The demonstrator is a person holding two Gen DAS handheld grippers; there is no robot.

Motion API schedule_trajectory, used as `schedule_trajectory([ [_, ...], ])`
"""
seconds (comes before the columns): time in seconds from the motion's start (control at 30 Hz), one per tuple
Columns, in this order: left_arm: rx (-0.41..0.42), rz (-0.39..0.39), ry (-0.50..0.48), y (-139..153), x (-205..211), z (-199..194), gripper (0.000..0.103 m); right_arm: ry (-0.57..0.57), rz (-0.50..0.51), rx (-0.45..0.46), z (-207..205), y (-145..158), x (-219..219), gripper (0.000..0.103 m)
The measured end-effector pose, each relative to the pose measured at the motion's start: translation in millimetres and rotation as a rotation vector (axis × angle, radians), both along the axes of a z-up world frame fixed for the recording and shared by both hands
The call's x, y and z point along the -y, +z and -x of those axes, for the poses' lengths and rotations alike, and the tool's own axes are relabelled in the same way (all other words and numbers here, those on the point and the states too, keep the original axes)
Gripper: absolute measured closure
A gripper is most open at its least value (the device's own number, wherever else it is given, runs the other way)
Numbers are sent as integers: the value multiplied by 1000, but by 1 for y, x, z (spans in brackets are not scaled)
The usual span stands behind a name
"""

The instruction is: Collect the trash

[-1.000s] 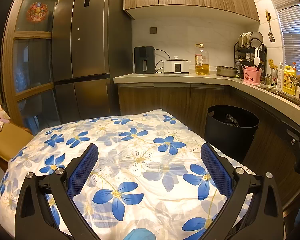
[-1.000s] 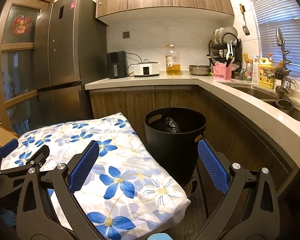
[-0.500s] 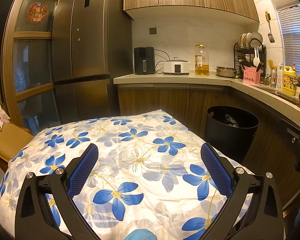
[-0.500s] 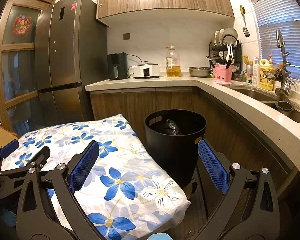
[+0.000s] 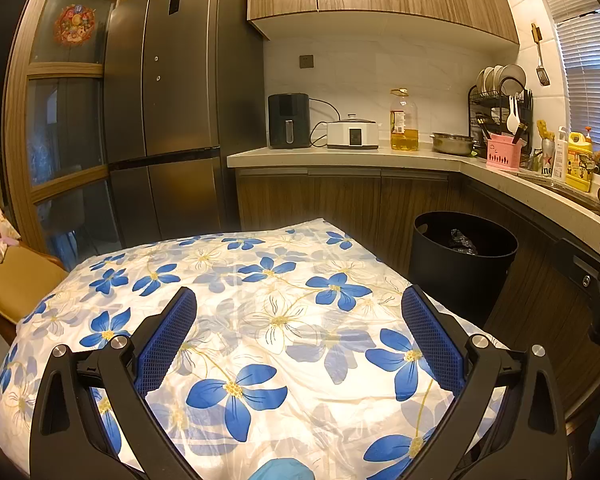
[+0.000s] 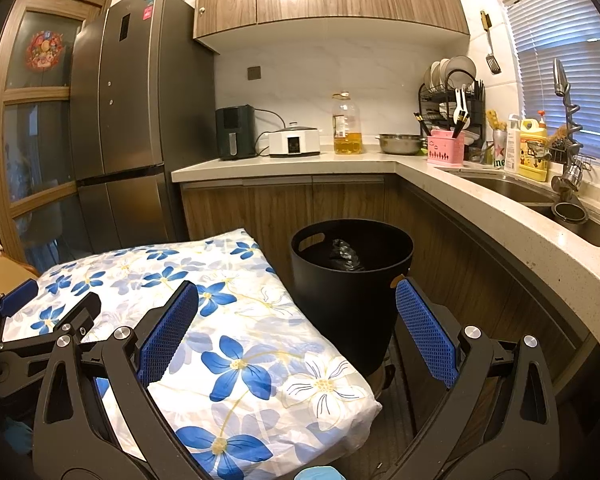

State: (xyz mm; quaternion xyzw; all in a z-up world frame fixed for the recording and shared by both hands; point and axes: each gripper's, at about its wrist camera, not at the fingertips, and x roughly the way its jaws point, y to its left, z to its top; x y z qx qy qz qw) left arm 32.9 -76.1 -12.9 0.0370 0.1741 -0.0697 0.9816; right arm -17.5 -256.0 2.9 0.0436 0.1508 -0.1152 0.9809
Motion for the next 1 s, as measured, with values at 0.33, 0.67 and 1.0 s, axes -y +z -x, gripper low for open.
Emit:
schedule_trajectory([
  [0.33, -3, -2, -1, 1, -2, 0, 5, 5, 0, -1, -1, 1, 1, 5],
  [0.67, -3, -3, 0, 1, -1, 0, 5, 6, -1, -1, -1, 1, 1, 5],
  [1.0, -2, -4, -1, 1, -1, 0, 5, 6, -1, 0, -1, 1, 1, 5],
])
